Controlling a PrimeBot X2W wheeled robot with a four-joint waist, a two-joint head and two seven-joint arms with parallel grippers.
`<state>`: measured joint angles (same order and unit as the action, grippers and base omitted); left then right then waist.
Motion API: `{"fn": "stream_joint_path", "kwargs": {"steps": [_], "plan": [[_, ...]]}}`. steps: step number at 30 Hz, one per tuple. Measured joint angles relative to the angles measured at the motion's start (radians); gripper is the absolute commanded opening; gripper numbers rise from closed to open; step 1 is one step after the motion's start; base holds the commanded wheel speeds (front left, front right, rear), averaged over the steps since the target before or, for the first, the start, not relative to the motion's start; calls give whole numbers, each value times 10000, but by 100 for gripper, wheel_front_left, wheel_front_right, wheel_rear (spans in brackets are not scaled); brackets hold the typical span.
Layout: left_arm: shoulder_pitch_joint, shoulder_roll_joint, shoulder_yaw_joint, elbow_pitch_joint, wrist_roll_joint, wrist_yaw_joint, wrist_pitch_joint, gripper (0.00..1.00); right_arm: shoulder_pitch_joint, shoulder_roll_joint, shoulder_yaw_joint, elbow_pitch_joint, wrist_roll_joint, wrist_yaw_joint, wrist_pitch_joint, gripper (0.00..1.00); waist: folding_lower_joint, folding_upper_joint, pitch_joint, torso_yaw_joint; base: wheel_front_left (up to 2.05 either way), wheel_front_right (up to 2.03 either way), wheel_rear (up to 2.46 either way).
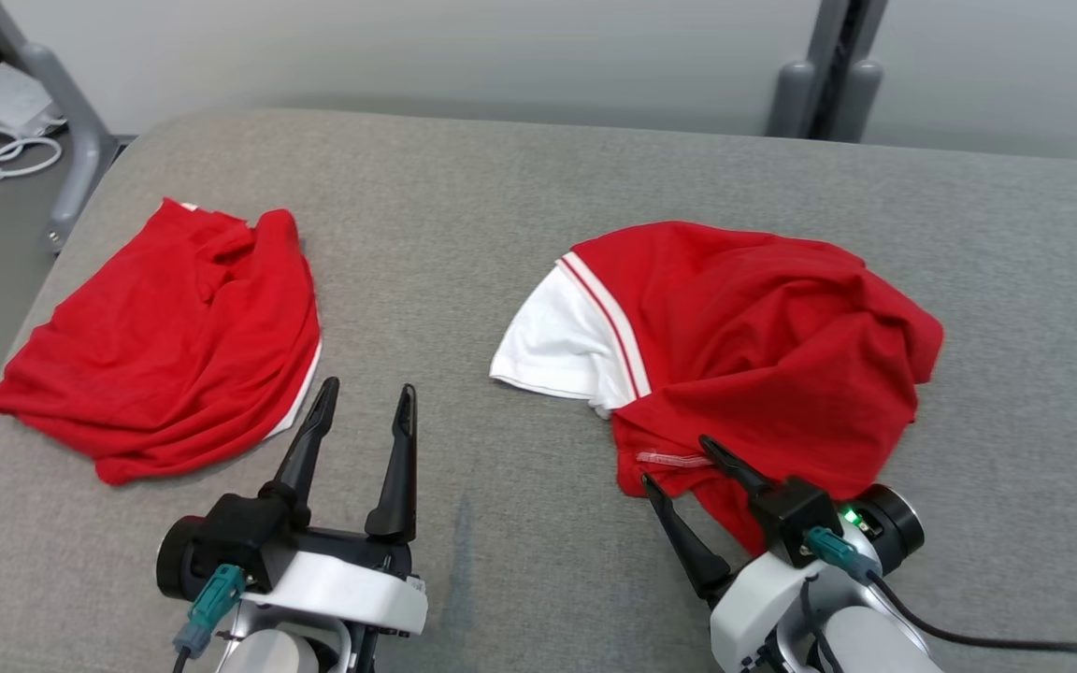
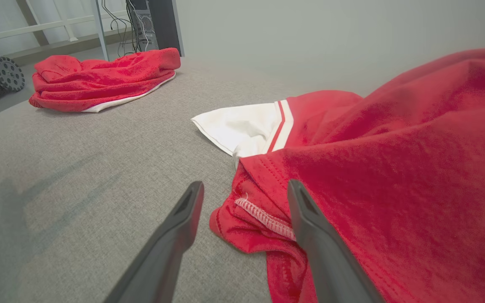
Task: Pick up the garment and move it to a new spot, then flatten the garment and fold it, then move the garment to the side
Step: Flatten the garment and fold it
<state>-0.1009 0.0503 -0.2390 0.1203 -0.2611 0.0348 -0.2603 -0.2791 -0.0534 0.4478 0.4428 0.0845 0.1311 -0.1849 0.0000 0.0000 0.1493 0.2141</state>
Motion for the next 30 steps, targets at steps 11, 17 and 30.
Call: {"fn": "stream_joint_path", "kwargs": {"steps": [11, 17, 30], "plan": [[-118, -12, -616, -98, -502, 245, 0, 100, -818, -35, -332, 2132, -431, 0, 140, 100, 0, 0, 462, 953, 0, 0, 0], [-279, -15, -836, -107, -606, 330, 0, 100, -1281, 4, -629, 2792, -606, 0, -59, 0, -1, 0, 697, 1343, 0, 0, 0], [-170, -15, -642, 25, -566, 372, 0, 100, -2219, 63, 1407, 754, 1722, -2, -535, 0, 0, 0, 35, 1061, 0, 0, 0]]}}
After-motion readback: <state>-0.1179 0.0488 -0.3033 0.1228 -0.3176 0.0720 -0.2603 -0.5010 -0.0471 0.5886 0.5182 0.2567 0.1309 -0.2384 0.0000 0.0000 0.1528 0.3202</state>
